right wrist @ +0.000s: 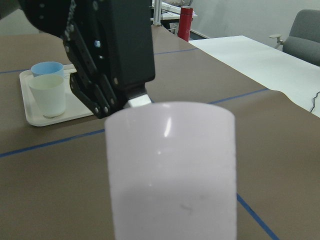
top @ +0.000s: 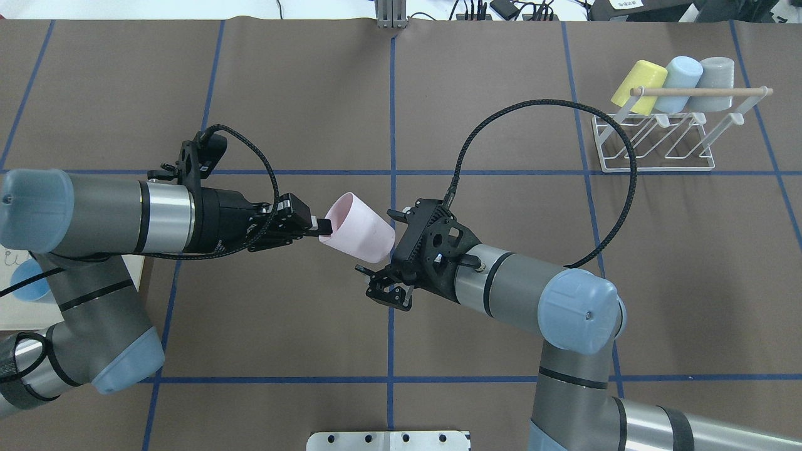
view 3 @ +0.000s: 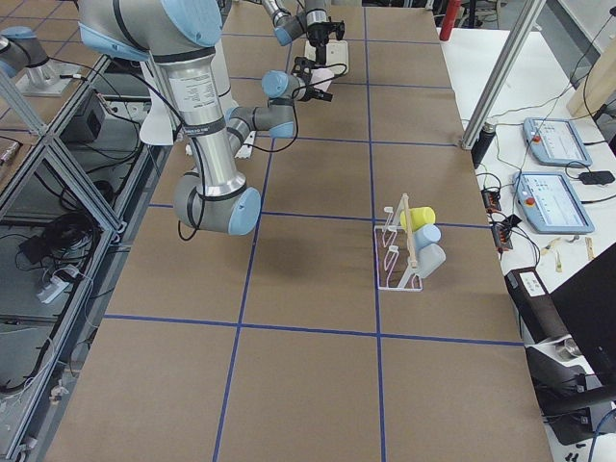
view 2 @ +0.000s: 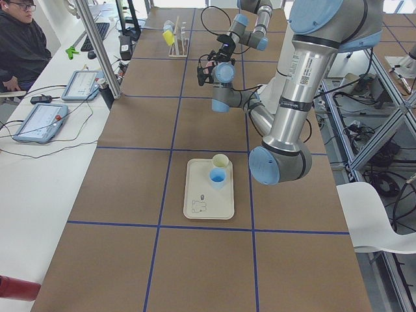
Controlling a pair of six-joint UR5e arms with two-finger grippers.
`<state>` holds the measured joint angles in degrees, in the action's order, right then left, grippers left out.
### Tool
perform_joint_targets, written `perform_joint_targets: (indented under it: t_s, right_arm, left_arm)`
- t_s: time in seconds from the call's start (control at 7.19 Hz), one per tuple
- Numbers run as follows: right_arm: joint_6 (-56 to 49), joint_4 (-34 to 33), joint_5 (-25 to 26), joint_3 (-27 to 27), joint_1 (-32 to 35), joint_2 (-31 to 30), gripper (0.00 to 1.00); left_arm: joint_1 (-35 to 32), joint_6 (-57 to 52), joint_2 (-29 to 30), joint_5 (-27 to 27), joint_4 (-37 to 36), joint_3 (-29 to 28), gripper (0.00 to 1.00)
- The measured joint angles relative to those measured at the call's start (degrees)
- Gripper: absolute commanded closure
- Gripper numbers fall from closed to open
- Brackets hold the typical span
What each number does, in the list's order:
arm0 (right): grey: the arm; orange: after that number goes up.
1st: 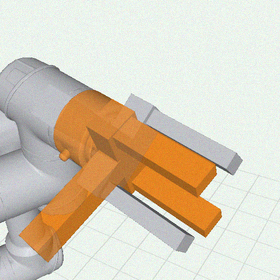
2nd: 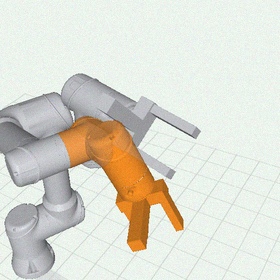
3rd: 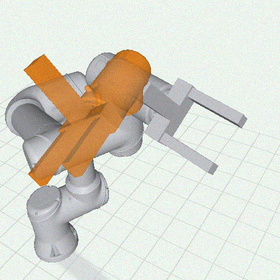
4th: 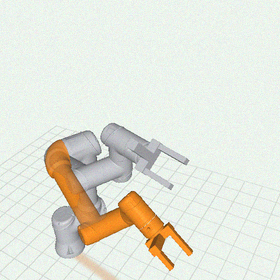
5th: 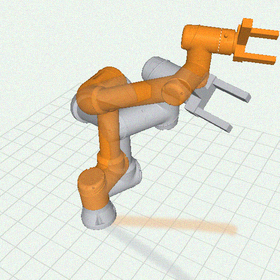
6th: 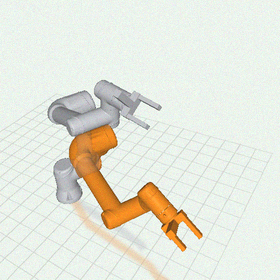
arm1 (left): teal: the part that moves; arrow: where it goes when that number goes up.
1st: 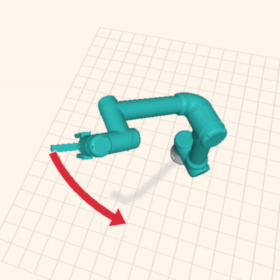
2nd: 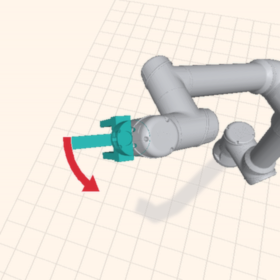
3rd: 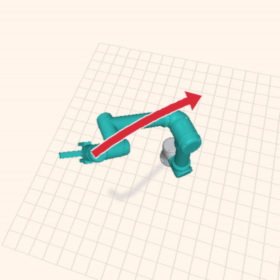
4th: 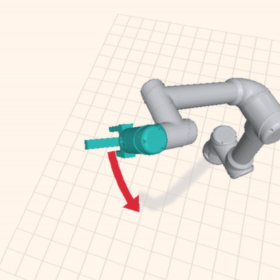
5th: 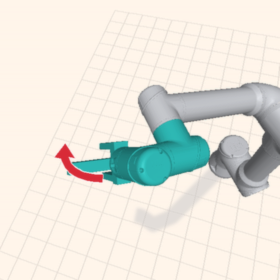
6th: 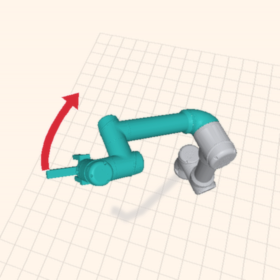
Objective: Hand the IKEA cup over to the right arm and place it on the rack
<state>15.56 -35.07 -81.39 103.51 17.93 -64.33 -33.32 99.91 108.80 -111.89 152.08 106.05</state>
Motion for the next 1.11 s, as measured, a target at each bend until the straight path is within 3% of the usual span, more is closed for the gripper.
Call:
perform_joint_targets:
  t_s: [0.28, 0.56, 1.11]
  right_arm:
    - [0.0, 0.0, 0.0, 0.1, -0.2, 0.0, 0.03]
    - [0.0, 0.0, 0.0, 0.2, -0.3, 0.1, 0.1]
    - [0.0, 0.1, 0.0, 0.4, -0.3, 0.1, 0.1]
  left_arm:
    - [0.1, -0.1, 0.1, 0.3, 0.0, -0.6, 1.0]
    - [0.4, -0.2, 0.1, 0.8, 0.0, -1.0, 1.0]
    - [0.4, -0.3, 0.1, 0.8, 0.1, -1.0, 1.0]
